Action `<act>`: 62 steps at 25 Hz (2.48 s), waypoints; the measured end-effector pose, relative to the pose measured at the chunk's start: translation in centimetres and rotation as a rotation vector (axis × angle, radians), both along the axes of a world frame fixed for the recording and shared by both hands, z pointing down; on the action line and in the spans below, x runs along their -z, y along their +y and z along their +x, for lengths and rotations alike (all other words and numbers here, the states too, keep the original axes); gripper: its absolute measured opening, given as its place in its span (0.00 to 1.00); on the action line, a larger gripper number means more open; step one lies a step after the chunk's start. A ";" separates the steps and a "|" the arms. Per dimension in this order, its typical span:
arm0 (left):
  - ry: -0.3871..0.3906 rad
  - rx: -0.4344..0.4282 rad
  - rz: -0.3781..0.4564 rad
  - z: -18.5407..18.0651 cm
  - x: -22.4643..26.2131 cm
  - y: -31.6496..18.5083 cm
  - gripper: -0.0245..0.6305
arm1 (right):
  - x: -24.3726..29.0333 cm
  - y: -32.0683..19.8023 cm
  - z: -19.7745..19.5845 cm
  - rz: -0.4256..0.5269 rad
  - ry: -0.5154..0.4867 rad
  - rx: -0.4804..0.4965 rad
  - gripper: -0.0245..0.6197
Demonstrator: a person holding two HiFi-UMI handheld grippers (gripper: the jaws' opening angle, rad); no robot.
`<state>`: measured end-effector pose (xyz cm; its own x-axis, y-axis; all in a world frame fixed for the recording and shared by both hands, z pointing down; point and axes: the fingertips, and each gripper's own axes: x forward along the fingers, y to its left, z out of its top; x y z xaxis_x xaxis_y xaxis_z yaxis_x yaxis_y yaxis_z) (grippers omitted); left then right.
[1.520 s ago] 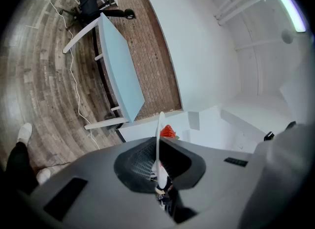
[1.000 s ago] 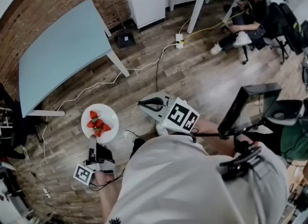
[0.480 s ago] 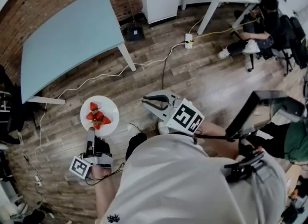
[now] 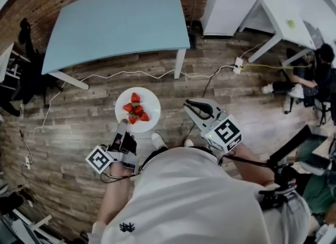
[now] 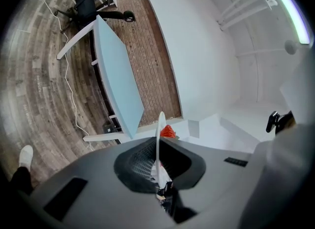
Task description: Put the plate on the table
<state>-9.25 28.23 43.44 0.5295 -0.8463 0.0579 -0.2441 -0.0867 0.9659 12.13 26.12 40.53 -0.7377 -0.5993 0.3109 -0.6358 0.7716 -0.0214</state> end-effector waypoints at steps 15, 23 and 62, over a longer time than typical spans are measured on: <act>0.020 0.060 -0.015 -10.8 -2.9 -3.5 0.06 | -0.6 -4.0 -10.1 0.029 0.031 0.047 0.08; 0.011 0.084 -0.009 -12.6 -2.3 -13.1 0.06 | -1.4 -13.3 -12.3 0.005 0.002 0.087 0.08; -0.089 -0.271 -0.138 -12.4 -9.9 -63.6 0.06 | -1.6 -50.2 -13.6 -0.031 0.042 -0.299 0.13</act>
<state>-21.68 -35.33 53.32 0.7221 -0.6563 0.2187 -0.3145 -0.0299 0.9488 -1.43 -24.07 42.11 -0.5164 -0.7775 0.3590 -0.8353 0.5497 -0.0111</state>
